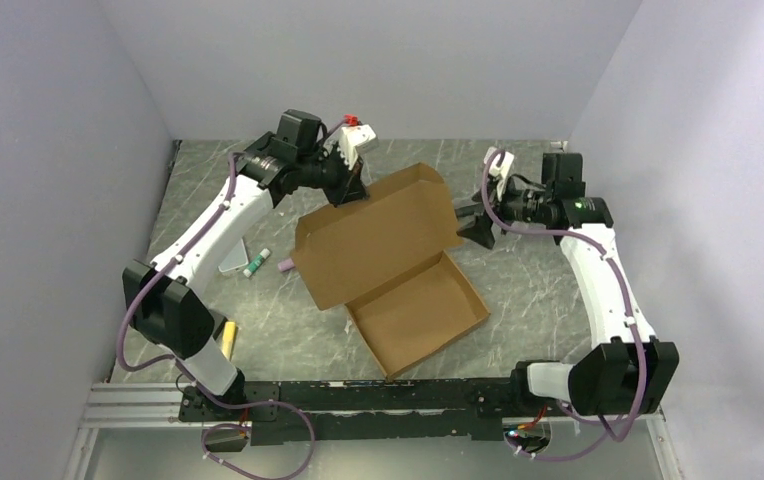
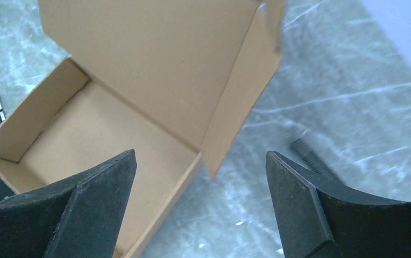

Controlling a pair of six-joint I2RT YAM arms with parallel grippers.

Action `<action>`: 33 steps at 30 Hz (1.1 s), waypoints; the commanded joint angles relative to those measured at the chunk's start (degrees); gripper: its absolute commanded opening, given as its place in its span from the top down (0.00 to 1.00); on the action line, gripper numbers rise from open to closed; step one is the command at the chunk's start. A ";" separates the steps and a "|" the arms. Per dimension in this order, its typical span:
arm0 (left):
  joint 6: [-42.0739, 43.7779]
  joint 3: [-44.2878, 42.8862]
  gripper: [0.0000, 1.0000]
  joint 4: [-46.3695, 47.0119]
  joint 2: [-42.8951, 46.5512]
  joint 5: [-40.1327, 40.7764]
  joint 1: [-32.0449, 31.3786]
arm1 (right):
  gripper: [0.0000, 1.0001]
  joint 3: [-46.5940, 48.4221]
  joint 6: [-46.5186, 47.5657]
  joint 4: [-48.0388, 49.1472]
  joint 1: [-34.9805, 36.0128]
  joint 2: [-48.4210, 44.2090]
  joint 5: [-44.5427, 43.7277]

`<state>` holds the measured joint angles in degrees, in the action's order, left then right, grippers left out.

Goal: Fold the paper box

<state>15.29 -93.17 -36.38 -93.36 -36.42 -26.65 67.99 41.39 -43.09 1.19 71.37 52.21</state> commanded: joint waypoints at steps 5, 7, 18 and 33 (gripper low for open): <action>4.58 -6.57 1.00 -1.84 -0.67 2.06 -1.86 | 0.01 2.61 -10.85 12.29 -0.84 7.42 8.29; 4.57 -6.91 1.00 -1.85 -0.68 1.91 -1.95 | 0.02 0.63 -14.81 18.16 -0.84 7.70 7.16; 2.87 -6.17 1.00 0.70 -0.51 0.92 -3.19 | 0.46 5.21 -12.06 17.33 0.46 17.20 10.97; -19.90 21.59 0.37 24.31 23.31 18.65 -2.19 | 1.00 -16.31 -17.57 39.98 -5.70 2.00 6.93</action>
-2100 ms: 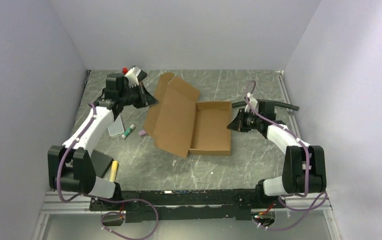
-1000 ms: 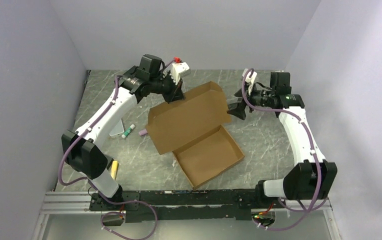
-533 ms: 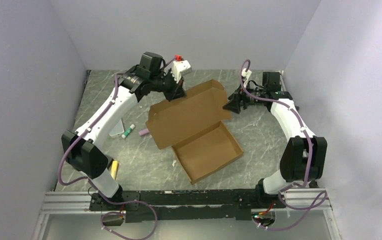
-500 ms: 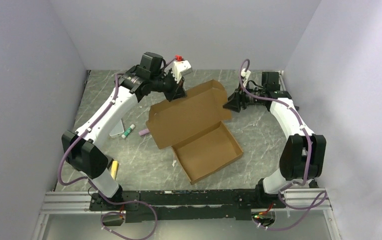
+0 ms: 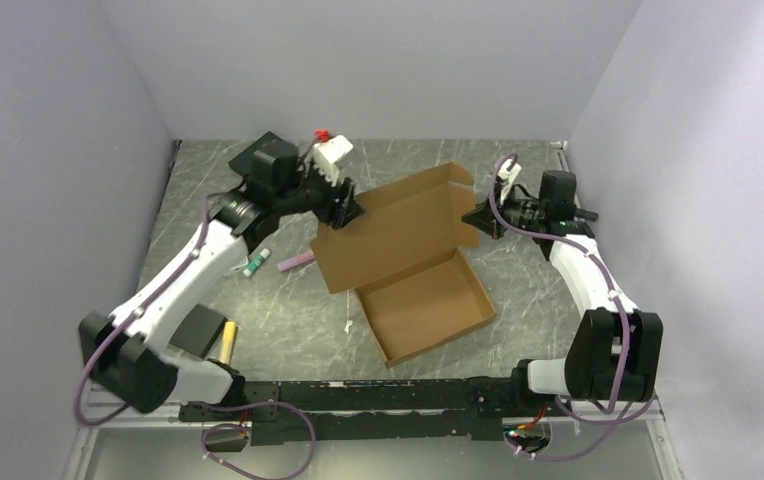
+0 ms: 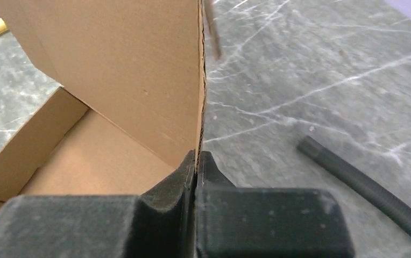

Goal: Fold the paper box

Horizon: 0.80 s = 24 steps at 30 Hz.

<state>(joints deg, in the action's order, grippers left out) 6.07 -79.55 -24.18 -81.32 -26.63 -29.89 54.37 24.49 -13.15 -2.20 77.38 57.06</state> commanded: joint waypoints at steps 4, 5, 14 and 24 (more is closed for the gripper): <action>-18.35 22.09 0.27 18.69 23.62 15.61 4.55 | 1.00 -5.52 0.14 12.26 -4.03 -5.68 4.66; -20.82 26.15 0.26 19.86 26.70 17.05 5.48 | 1.00 -5.85 -0.26 12.78 -4.31 -5.82 4.84; -33.06 53.94 0.32 25.39 45.95 23.96 8.51 | 1.00 -5.95 -2.25 12.88 -4.92 -5.17 4.71; -28.07 57.36 0.36 51.84 28.44 3.00 8.53 | 1.00 -5.85 -3.00 12.88 -4.92 -4.00 5.23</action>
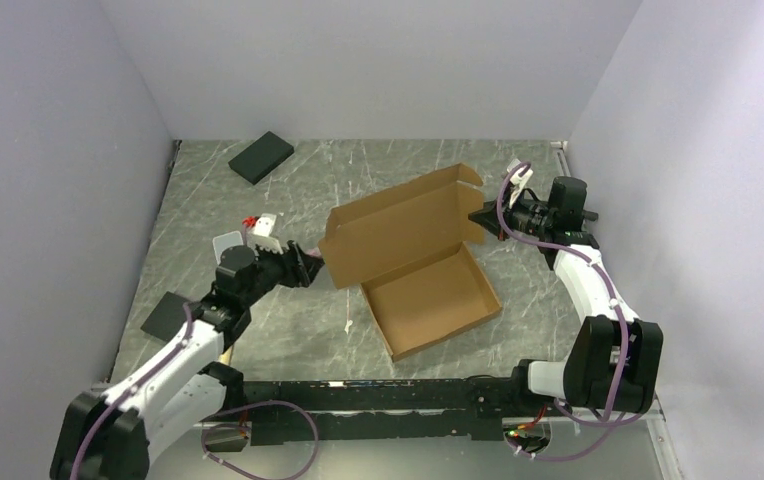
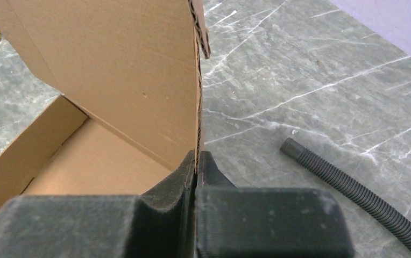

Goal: Fold the paper box

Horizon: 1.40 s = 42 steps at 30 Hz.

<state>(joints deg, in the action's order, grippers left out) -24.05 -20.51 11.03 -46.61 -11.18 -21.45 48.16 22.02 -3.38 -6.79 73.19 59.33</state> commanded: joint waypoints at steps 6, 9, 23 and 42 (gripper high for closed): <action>0.91 -3.11 0.37 25.25 -13.14 -24.44 -0.84 | 1.00 0.27 -1.91 3.82 -0.33 0.84 2.62; 1.63 -3.30 0.34 25.36 -14.37 -25.42 -2.73 | 1.00 -0.02 -3.15 5.35 -0.18 1.25 2.50; 2.82 -8.14 0.32 31.69 -26.61 -24.36 -5.71 | 1.00 -0.24 -3.06 4.81 0.80 1.83 3.48; 9.99 -12.97 0.92 31.13 -33.15 -29.59 -5.82 | 1.00 -4.67 -6.19 8.31 1.57 -2.42 -2.80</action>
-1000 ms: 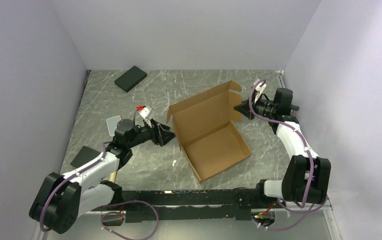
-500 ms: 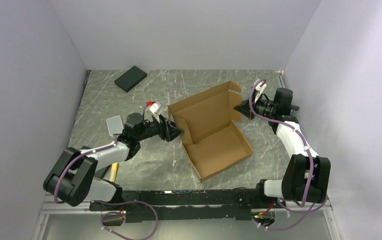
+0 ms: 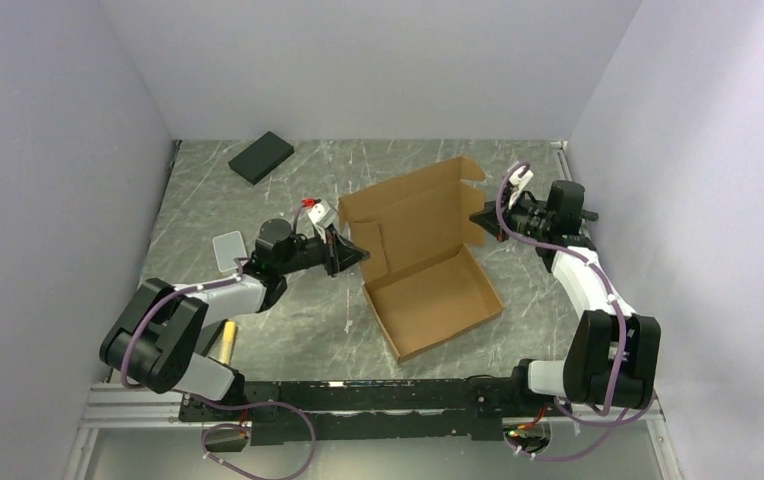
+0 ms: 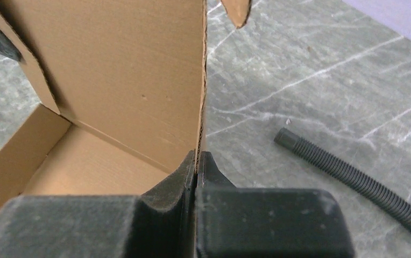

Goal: Fold the paper box

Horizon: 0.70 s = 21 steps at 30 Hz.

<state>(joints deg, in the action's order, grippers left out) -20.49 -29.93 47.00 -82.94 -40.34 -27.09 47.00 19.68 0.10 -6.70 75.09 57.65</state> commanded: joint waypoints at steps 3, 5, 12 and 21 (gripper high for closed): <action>9.15 -4.17 0.92 -6.99 3.92 -1.50 -0.24 | 1.00 -7.14 -4.51 6.79 2.92 -7.62 -4.56; 10.95 -4.26 0.94 -7.80 4.44 -2.09 -0.43 | 0.94 -8.63 -3.61 6.04 3.49 -9.21 -2.50; 19.42 -5.62 0.96 -15.81 6.89 0.62 -2.37 | 0.83 -8.81 0.71 -0.56 3.79 -10.98 5.51; 29.05 -5.83 0.95 -20.50 10.19 4.95 -2.70 | 0.50 -3.04 19.93 -25.10 3.80 -8.84 11.66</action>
<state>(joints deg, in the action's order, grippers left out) 1.58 -33.08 27.99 -74.41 -38.48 -29.52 39.55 27.09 -9.69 -3.97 65.80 60.12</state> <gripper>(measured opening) 0.075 0.429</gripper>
